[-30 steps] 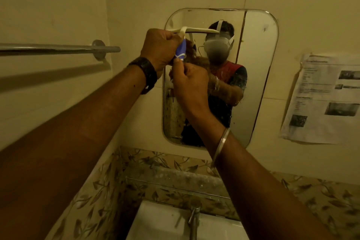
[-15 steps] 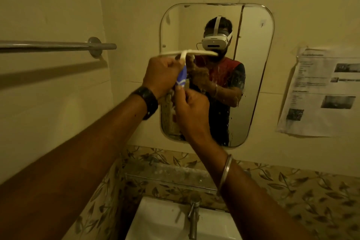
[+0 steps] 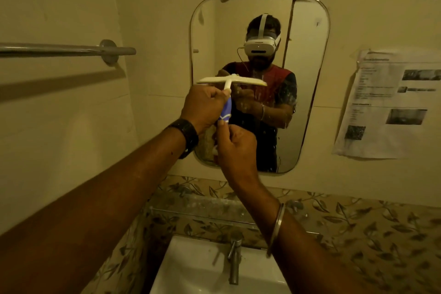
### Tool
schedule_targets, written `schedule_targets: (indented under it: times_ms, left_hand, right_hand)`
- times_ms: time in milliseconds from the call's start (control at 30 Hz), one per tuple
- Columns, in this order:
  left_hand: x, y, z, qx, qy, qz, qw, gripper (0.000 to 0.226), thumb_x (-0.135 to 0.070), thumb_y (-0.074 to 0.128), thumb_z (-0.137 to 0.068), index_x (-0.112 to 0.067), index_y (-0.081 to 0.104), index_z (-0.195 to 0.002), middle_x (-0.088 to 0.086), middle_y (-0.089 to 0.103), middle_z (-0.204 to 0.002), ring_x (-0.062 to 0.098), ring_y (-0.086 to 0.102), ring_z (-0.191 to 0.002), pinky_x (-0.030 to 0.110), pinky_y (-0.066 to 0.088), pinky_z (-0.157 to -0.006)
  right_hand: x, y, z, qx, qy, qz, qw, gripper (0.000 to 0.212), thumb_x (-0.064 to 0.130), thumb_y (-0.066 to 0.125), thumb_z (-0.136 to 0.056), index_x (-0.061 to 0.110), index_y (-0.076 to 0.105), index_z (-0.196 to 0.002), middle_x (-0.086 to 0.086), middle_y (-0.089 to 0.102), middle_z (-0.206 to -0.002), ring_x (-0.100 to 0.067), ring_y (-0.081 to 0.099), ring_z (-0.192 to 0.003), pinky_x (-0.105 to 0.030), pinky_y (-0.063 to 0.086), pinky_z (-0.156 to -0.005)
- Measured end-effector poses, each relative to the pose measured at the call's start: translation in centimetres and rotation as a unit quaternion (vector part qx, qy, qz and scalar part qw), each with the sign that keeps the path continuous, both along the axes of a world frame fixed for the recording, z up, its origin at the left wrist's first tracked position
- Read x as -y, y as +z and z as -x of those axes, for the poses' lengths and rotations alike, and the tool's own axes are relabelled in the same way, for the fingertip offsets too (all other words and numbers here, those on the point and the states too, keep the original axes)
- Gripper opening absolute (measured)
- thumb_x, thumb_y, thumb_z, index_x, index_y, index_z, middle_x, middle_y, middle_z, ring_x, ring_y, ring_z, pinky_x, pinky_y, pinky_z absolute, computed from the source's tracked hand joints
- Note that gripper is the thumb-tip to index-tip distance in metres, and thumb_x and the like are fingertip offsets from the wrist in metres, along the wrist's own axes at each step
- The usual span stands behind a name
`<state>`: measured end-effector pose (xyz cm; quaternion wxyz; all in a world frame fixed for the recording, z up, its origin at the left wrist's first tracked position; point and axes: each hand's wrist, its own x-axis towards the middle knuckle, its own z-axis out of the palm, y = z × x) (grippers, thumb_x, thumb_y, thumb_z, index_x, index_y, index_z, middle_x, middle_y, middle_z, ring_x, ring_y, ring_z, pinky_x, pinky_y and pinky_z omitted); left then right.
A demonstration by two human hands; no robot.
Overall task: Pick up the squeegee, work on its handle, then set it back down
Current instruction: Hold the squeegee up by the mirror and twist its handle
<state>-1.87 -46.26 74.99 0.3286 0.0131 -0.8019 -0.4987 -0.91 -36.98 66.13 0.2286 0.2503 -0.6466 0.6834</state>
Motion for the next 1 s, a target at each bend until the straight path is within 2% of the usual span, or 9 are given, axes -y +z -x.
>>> schedule_targets:
  times_ms: [67,167,267,367,467,567,700,800,1000]
  left_hand:
    - [-0.5,0.6,-0.5,-0.005,-0.008,0.011,1.0,0.036,-0.027,0.063,-0.098,-0.006,0.068,-0.069,0.002,0.057,-0.06,0.015,0.052,-0.058,0.03,0.048,-0.065]
    - [-1.6,4.4,-0.7,-0.057,-0.008,0.015,0.998,0.04,-0.027,0.064,-0.098,-0.017,0.062,-0.059,-0.003,0.054,-0.054,0.006,0.049,-0.046,0.023,0.046,-0.053]
    - [-2.2,8.5,0.2,-0.092,-0.002,0.001,0.996,0.038,-0.031,0.067,-0.095,-0.002,0.072,-0.07,0.018,0.069,-0.068,0.029,0.069,-0.061,0.038,0.063,-0.062]
    - [-2.7,9.1,1.0,-0.08,0.012,0.005,0.997,0.036,-0.031,0.066,-0.094,0.0,0.075,-0.078,0.024,0.072,-0.08,0.04,0.072,-0.076,0.053,0.063,-0.072]
    - [-3.3,6.7,1.1,-0.067,0.003,0.008,0.998,0.037,-0.029,0.064,-0.096,-0.012,0.067,-0.063,0.007,0.062,-0.061,0.021,0.061,-0.057,0.041,0.06,-0.063]
    - [-3.8,2.4,1.0,-0.022,0.004,0.023,0.999,0.043,-0.029,0.062,-0.099,-0.016,0.058,-0.058,-0.004,0.051,-0.052,0.001,0.045,-0.042,0.022,0.043,-0.053]
    - [-4.5,-0.7,0.4,0.003,-0.006,0.034,0.999,0.041,-0.032,0.062,-0.099,0.001,0.07,-0.076,0.007,0.061,-0.061,0.011,0.052,-0.052,0.023,0.045,-0.057]
    - [-5.3,2.1,0.0,-0.018,-0.015,0.039,0.999,0.037,-0.031,0.062,-0.099,-0.012,0.065,-0.067,-0.004,0.055,-0.056,0.005,0.047,-0.047,0.016,0.041,-0.052]
    - [-6.6,8.6,1.6,-0.084,0.001,0.015,0.996,0.036,-0.033,0.065,-0.096,-0.006,0.072,-0.074,0.007,0.064,-0.065,0.015,0.06,-0.06,0.038,0.06,-0.068]
  right_hand:
    - [-0.6,0.7,-0.3,0.0,0.007,0.001,1.0,0.047,0.022,0.056,-0.108,0.002,0.058,-0.065,-0.014,0.055,-0.055,-0.016,0.051,-0.047,-0.037,0.045,-0.049]
    - [-1.4,4.6,0.1,-0.034,0.032,0.016,0.999,0.044,0.024,0.054,-0.108,0.018,0.056,-0.065,-0.001,0.056,-0.057,-0.02,0.054,-0.049,-0.037,0.047,-0.05]
    - [-2.2,8.7,1.2,-0.057,0.03,0.024,0.998,0.044,0.02,0.053,-0.109,0.016,0.057,-0.065,0.002,0.056,-0.057,-0.007,0.052,-0.046,-0.023,0.046,-0.048]
    - [-2.9,9.5,2.1,-0.06,0.012,0.014,0.998,0.046,0.021,0.054,-0.109,0.013,0.057,-0.064,0.0,0.057,-0.056,-0.008,0.052,-0.046,-0.023,0.047,-0.047]
    - [-3.3,6.5,2.1,-0.046,0.031,0.011,0.998,0.047,0.023,0.054,-0.109,0.001,0.058,-0.067,-0.015,0.056,-0.056,-0.019,0.052,-0.047,-0.036,0.049,-0.047]
    - [-3.8,2.1,1.4,-0.015,0.013,-0.005,1.0,0.043,0.024,0.055,-0.108,0.014,0.057,-0.066,-0.003,0.054,-0.056,-0.014,0.05,-0.048,-0.037,0.047,-0.049]
    - [-4.6,-0.7,0.2,0.013,0.007,-0.009,1.0,0.043,0.023,0.055,-0.108,0.021,0.056,-0.066,0.004,0.054,-0.056,-0.008,0.051,-0.048,-0.03,0.047,-0.047]
    - [-5.6,2.0,0.0,0.0,0.028,0.002,1.0,0.04,0.024,0.054,-0.109,0.022,0.058,-0.069,0.002,0.058,-0.059,-0.01,0.055,-0.05,-0.031,0.049,-0.048]
    - [-6.7,8.8,1.5,-0.038,0.026,0.022,0.999,0.043,0.023,0.053,-0.109,0.018,0.058,-0.067,0.001,0.057,-0.057,-0.005,0.054,-0.045,-0.018,0.045,-0.046]
